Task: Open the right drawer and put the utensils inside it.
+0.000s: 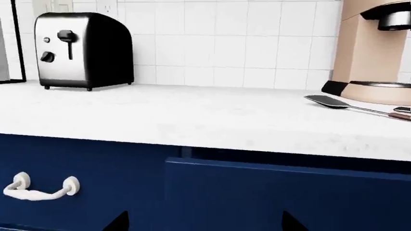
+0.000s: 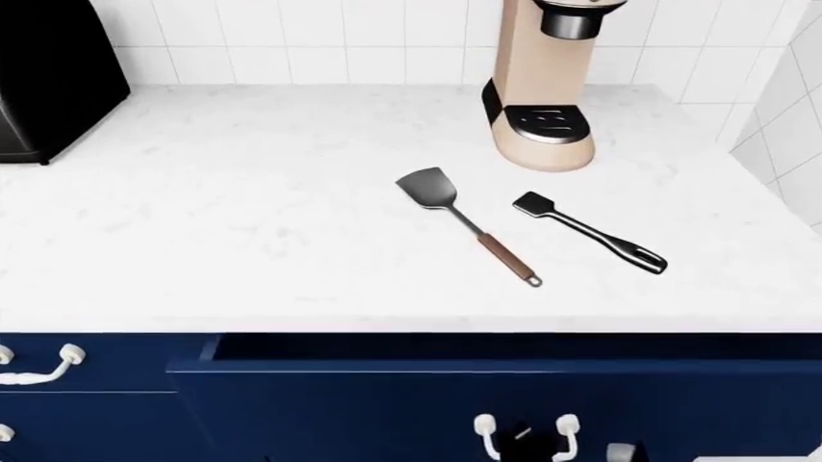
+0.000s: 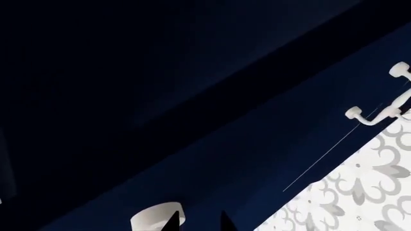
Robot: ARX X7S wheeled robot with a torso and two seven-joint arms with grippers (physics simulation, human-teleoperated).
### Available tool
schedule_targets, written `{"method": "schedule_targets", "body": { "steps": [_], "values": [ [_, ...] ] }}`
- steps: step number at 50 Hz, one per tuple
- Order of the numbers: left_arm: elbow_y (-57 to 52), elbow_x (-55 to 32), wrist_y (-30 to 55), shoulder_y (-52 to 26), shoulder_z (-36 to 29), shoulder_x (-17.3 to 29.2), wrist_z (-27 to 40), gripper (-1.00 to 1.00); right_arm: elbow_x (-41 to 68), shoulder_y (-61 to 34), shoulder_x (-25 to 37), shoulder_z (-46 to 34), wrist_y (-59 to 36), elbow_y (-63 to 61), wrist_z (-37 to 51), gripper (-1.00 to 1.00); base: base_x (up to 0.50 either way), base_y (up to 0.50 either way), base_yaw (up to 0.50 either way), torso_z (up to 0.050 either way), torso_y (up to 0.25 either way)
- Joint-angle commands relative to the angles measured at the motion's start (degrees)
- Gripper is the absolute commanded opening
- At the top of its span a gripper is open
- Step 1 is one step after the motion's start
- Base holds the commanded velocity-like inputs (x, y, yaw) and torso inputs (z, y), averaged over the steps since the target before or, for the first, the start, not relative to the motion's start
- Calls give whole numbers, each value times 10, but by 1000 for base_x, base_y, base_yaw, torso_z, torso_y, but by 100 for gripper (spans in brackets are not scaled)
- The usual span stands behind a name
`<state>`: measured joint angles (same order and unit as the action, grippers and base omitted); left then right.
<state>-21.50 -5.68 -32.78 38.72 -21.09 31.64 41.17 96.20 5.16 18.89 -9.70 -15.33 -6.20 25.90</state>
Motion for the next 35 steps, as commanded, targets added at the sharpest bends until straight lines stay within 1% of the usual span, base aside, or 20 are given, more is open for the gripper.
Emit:
{"method": "schedule_targets", "body": {
  "steps": [1, 2, 3, 4, 6, 9, 15, 24, 35],
  "values": [
    [108, 59, -188, 63, -122, 232, 488, 100, -6, 9, 27, 37, 11, -49, -33, -100, 0, 0, 0, 10, 11],
    [154, 55, -224, 63, -118, 219, 488, 100, -4, 11, 28, 38, 11, -55, -31, -100, 0, 0, 0, 0, 0],
    [167, 54, -231, 63, -116, 215, 488, 100, -5, 12, 28, 38, 11, -59, -30, -100, 0, 0, 0, 0, 10],
    [209, 50, -256, 63, -110, 203, 488, 100, -1, 15, 30, 40, 11, -68, -27, -100, 0, 0, 0, 0, 0],
    [233, 49, -272, 63, -104, 193, 488, 100, 1, 22, 34, 43, 11, -82, -24, -100, 0, 0, 0, 5, 5],
    [237, 48, -272, 63, -96, 185, 488, 100, 7, 42, 43, 52, 13, -114, -22, -100, 0, 0, 0, 0, 4],
    [239, 43, -272, 63, -93, 192, 488, 100, 17, 80, 59, 70, 16, -163, -24, -100, 0, 0, 0, 4, 5],
    [241, 40, -272, 63, -90, 193, 488, 100, 10, 128, 74, 83, 18, -184, -45, -100, 0, 0, 0, 2, 4],
    [234, 41, -272, 63, -99, 198, 488, 100, 9, 158, 78, 87, 20, -184, -66, -100, 0, 0, 0, 3, 4]
  ]
}}
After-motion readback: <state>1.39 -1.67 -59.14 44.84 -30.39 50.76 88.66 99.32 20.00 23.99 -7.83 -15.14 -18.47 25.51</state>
